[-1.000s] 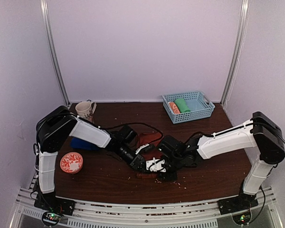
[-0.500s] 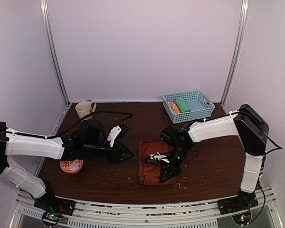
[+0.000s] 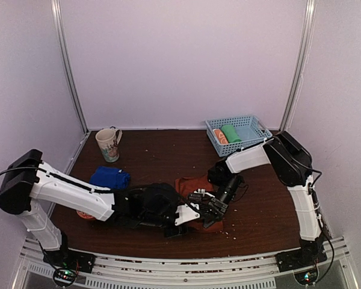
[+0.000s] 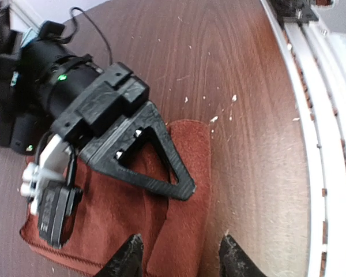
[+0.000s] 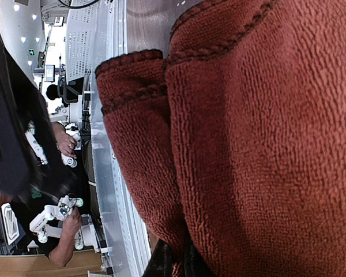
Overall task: Roll the towels
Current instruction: Roll the towel at the center of the board.
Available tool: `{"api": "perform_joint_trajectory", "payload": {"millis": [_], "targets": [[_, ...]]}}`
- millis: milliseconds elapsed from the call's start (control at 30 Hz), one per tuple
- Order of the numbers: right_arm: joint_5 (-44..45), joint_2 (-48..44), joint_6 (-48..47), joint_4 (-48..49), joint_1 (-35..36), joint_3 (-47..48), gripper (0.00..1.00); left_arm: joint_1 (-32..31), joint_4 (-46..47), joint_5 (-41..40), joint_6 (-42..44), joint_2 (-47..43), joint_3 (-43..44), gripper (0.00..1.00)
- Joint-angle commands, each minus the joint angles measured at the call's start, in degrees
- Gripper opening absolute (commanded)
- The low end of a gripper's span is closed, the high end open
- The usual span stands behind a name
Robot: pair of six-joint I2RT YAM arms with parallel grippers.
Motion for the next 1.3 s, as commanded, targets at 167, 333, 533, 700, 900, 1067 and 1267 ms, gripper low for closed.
{"api": "perform_joint_trajectory", "payload": {"millis": [167,333,533,700,900,1067,1267], "targets": [[2.7,0.3,0.4,-0.8,-0.2,-0.4,0.00,-0.5,-5.9,-2.2,10.6,12.4,9.0,0.40],[2.3,0.1,0.2,-1.0,-0.2,-0.3,0.00,-0.5,-6.4,-5.3,9.4,14.9,9.3,0.30],[2.0,-1.5,-2.8,-3.7,-0.2,0.3,0.02,-0.5,-5.9,-3.3,7.4,12.8,8.8,0.04],[3.5,-8.3,-8.7,-9.3,-1.6,3.4,0.21,-0.1,-8.9,3.1,3.5,10.4,8.7,0.00],[8.4,-22.6,0.0,-1.4,-8.6,4.3,0.29,4.9,-11.9,18.1,-5.0,12.8,9.8,0.00],[18.4,-39.4,12.2,18.3,-12.2,-2.9,0.28,10.9,-14.2,33.6,-11.1,18.4,13.1,0.00],[15.1,-55.0,5.2,17.5,-12.1,-7.7,0.29,16.5,-16.3,49.4,-18.9,24.2,18.4,0.00]]}}
